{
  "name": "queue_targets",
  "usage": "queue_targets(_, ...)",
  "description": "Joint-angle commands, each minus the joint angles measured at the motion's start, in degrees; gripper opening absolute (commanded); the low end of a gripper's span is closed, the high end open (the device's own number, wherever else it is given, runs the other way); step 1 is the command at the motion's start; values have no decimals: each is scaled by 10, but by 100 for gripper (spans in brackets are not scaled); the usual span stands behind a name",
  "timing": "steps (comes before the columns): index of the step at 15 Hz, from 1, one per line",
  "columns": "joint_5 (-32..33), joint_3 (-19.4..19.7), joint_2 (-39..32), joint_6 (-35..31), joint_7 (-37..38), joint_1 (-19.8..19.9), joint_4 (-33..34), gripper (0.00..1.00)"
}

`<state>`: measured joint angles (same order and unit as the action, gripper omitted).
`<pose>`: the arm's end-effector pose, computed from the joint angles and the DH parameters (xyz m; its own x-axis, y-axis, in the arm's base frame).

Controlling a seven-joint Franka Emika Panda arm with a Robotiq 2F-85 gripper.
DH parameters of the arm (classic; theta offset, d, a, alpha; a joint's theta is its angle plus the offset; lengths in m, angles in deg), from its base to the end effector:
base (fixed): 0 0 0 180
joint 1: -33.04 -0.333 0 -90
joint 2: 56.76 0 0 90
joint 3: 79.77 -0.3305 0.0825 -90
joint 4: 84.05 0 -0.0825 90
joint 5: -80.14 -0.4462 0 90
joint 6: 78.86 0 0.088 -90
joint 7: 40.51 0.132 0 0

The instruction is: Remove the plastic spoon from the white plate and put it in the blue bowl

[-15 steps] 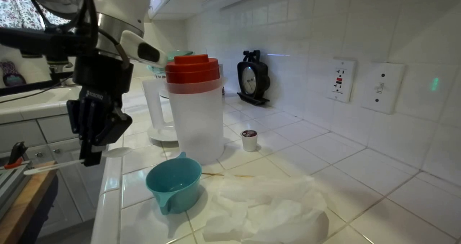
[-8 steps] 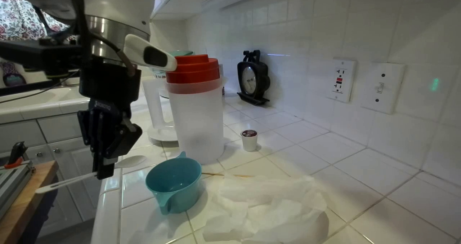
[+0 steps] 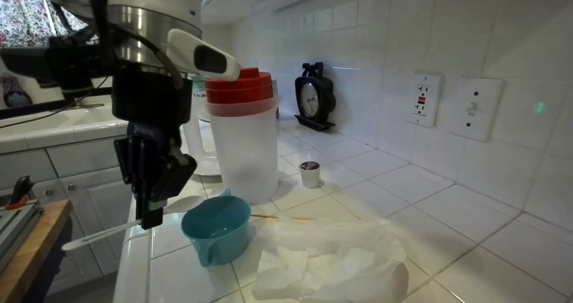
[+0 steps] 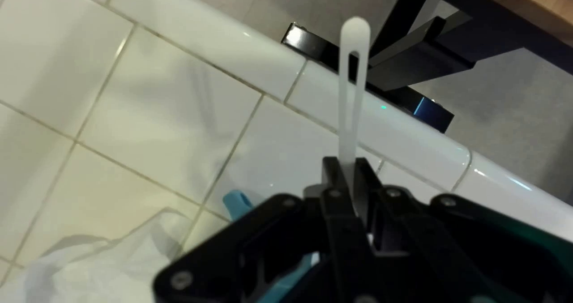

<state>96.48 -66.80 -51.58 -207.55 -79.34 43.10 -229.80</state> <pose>0.4187 -0.1900 0.2300 0.8524 0.4470 -0.2713 0.4608 -0.8874 -0.0146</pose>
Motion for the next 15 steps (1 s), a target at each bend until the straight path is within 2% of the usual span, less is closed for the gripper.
queue_targets(1, 7, -5, -26, -5, 9, 2, 29, 3)
queue_targets(8, 28, -25, -64, 6, 41, -5, 70, 3)
queue_targets(15, 84, -36, -89, 33, 82, -9, 87, 3)
